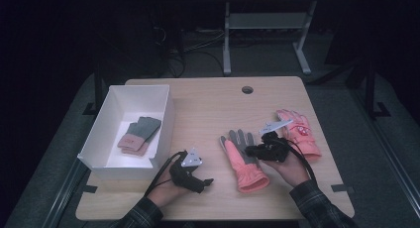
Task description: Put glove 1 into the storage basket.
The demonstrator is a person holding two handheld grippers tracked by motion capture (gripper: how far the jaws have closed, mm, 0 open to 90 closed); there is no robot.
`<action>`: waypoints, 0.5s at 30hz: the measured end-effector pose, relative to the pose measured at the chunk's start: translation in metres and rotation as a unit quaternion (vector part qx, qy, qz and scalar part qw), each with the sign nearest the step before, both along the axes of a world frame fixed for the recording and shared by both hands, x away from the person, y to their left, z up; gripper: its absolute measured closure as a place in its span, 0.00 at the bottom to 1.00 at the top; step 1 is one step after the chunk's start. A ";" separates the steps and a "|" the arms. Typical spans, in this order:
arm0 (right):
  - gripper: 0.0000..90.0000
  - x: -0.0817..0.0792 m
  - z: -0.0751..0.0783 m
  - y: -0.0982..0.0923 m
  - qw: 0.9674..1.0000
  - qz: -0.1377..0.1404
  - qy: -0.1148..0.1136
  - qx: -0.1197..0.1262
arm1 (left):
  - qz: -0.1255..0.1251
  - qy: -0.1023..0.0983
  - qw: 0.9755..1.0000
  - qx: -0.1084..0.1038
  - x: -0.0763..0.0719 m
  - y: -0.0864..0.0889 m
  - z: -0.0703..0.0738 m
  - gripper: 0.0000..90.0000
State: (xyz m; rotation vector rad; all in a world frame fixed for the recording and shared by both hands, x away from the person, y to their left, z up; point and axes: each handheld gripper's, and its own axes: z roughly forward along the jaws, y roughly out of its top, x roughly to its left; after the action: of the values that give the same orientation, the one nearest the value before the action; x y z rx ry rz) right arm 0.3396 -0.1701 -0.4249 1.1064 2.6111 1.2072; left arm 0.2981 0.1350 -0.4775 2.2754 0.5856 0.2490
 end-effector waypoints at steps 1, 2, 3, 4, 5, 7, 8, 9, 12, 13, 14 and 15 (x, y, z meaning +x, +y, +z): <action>0.81 -0.001 0.001 -0.001 1.000 -0.008 -0.006 -0.001 | 0.000 0.000 1.000 0.000 0.000 0.000 0.000 0.14; 0.80 -0.003 0.003 -0.002 1.000 -0.013 -0.007 -0.003 | 0.001 0.000 1.000 -0.002 0.000 0.000 0.000 0.14; 0.80 -0.006 0.005 -0.003 1.000 -0.015 -0.015 -0.004 | 0.001 0.000 1.000 -0.002 0.000 0.000 0.000 0.14; 0.83 -0.010 0.006 -0.004 1.000 -0.018 -0.011 0.001 | 0.001 0.000 1.000 -0.002 0.000 0.000 0.000 0.14; 0.86 -0.014 0.008 -0.005 1.000 -0.017 -0.005 0.005 | 0.001 0.000 1.000 -0.002 0.000 0.000 0.000 0.14; 0.96 -0.024 0.010 -0.005 1.000 -0.010 -0.003 0.011 | 0.002 0.002 1.000 -0.003 0.000 0.000 0.000 0.14; 1.00 -0.029 0.010 -0.004 1.000 -0.005 -0.004 0.014 | 0.002 0.002 1.000 -0.003 0.000 0.000 0.000 0.14; 1.00 -0.034 0.011 -0.003 1.000 -0.001 -0.004 0.014 | 0.003 0.002 1.000 -0.004 -0.001 -0.001 0.000 0.14; 1.00 -0.046 0.007 0.002 1.000 0.012 0.011 0.010 | 0.003 0.002 1.000 -0.005 0.000 -0.001 -0.001 0.14; 1.00 -0.049 0.004 0.003 1.000 0.018 0.015 0.006 | 0.003 0.001 1.000 -0.005 0.000 -0.001 -0.001 0.14; 1.00 -0.052 0.000 0.004 1.000 0.023 0.021 0.003 | 0.003 0.000 1.000 -0.004 0.000 -0.001 -0.001 0.14; 1.00 -0.055 -0.003 0.004 0.999 0.024 0.028 -0.003 | 0.003 0.001 1.000 -0.005 -0.001 -0.001 -0.001 0.14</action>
State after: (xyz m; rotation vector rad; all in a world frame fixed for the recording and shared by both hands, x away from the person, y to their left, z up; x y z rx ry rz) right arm 0.2849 -0.1659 -0.4278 1.0986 2.6958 1.1949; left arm 0.2976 0.1343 -0.4782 2.2652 0.5937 0.2475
